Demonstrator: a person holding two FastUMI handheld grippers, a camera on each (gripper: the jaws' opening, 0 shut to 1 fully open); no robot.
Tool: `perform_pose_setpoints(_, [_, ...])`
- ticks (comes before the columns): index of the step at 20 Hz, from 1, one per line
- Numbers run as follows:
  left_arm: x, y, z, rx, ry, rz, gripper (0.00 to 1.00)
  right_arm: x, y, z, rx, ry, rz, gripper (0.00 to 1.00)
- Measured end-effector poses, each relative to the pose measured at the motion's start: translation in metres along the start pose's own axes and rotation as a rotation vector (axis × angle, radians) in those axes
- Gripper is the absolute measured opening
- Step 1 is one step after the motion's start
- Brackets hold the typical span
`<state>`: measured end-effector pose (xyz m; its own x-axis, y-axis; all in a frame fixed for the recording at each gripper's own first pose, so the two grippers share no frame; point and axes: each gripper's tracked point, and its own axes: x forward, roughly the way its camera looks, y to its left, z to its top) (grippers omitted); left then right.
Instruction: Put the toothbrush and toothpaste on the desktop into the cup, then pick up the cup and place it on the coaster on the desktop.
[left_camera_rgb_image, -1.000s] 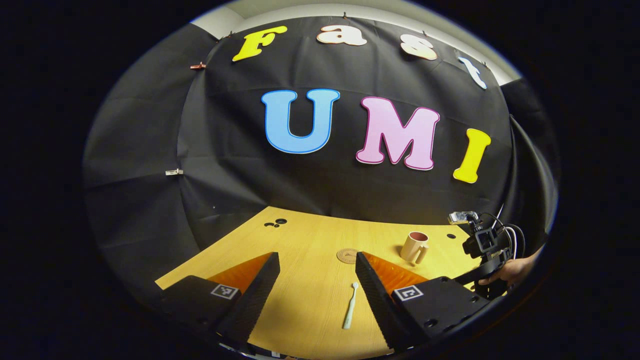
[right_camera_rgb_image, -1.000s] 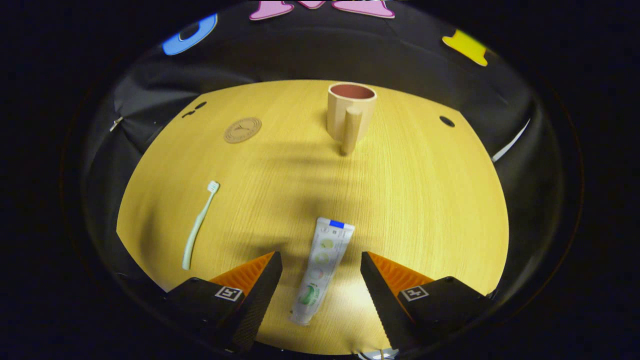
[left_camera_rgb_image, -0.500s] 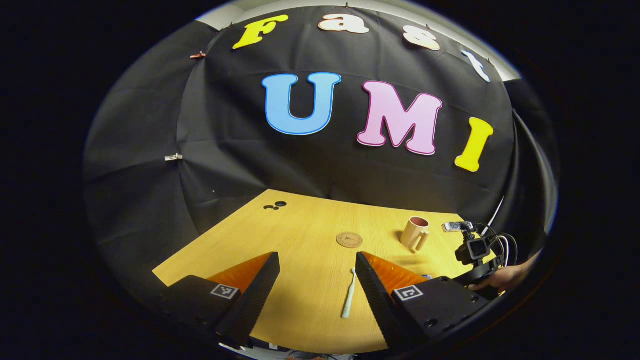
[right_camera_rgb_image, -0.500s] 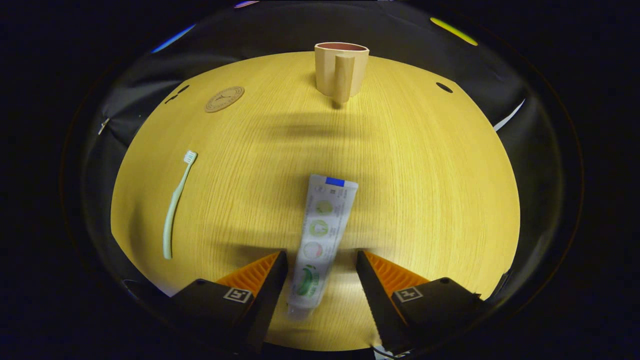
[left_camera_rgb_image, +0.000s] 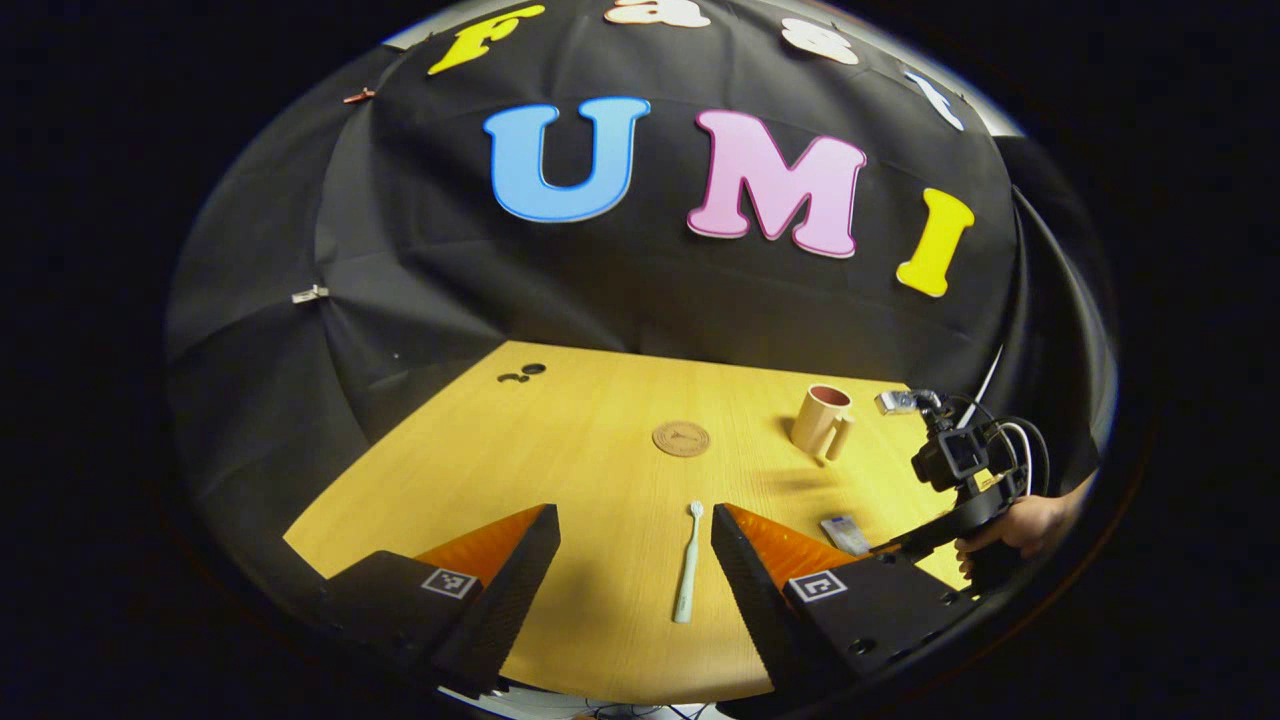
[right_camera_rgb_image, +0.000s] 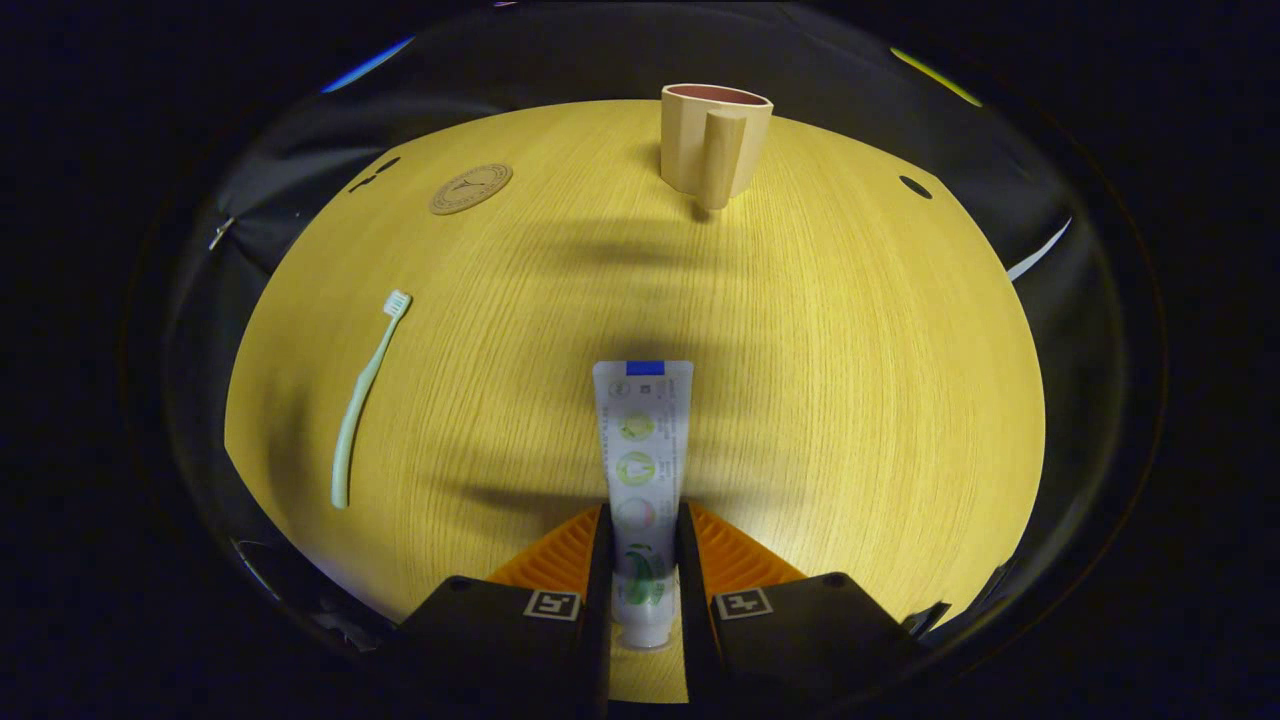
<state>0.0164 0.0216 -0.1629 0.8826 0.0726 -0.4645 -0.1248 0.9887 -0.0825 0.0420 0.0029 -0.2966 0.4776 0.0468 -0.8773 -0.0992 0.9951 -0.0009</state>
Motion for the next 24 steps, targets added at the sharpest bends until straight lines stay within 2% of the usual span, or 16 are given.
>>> perform_pose_setpoints(1, [0.009, -0.007, -0.012, -0.003, 0.065, -0.041, 0.97, -0.001, 0.0, -0.001, -0.007, -0.002, 0.008, 0.4])
perform_pose_setpoints(2, [0.023, -0.01, -0.024, -0.006, 0.11, -0.057, 0.97, -0.001, -0.001, 0.0, 0.005, -0.013, 0.014, 0.34])
perform_pose_setpoints(5, [0.058, -0.012, -0.053, 0.01, 0.246, -0.081, 0.97, -0.003, -0.001, -0.001, 0.059, -0.025, 0.036, 0.34])
perform_pose_setpoints(10, [0.097, -0.019, -0.101, 0.085, 0.49, -0.074, 0.96, -0.005, -0.002, -0.001, 0.133, -0.048, 0.067, 0.34])
perform_pose_setpoints(11, [0.1, -0.019, -0.108, 0.1, 0.521, -0.067, 0.96, -0.005, -0.002, -0.001, 0.144, -0.054, 0.073, 0.29])
perform_pose_setpoints(12, [0.104, -0.019, -0.113, 0.117, 0.547, -0.057, 0.96, -0.005, -0.002, -0.001, 0.155, -0.057, 0.081, 0.34])
perform_pose_setpoints(16, [0.108, -0.017, -0.132, 0.159, 0.648, -0.017, 0.95, -0.006, -0.003, 0.001, 0.202, -0.067, 0.12, 0.34])
perform_pose_setpoints(18, [0.112, -0.02, -0.132, 0.148, 0.674, -0.012, 0.94, -0.006, -0.004, 0.001, 0.217, -0.071, 0.141, 0.34])
perform_pose_setpoints(22, [0.112, -0.03, -0.132, 0.173, 0.792, -0.023, 0.76, -0.007, -0.004, 0.002, 0.219, -0.082, 0.159, 0.34])
perform_pose_setpoints(24, [0.12, -0.036, -0.128, 0.169, 0.798, -0.028, 0.39, -0.007, -0.004, 0.001, 0.204, -0.088, 0.154, 0.34])
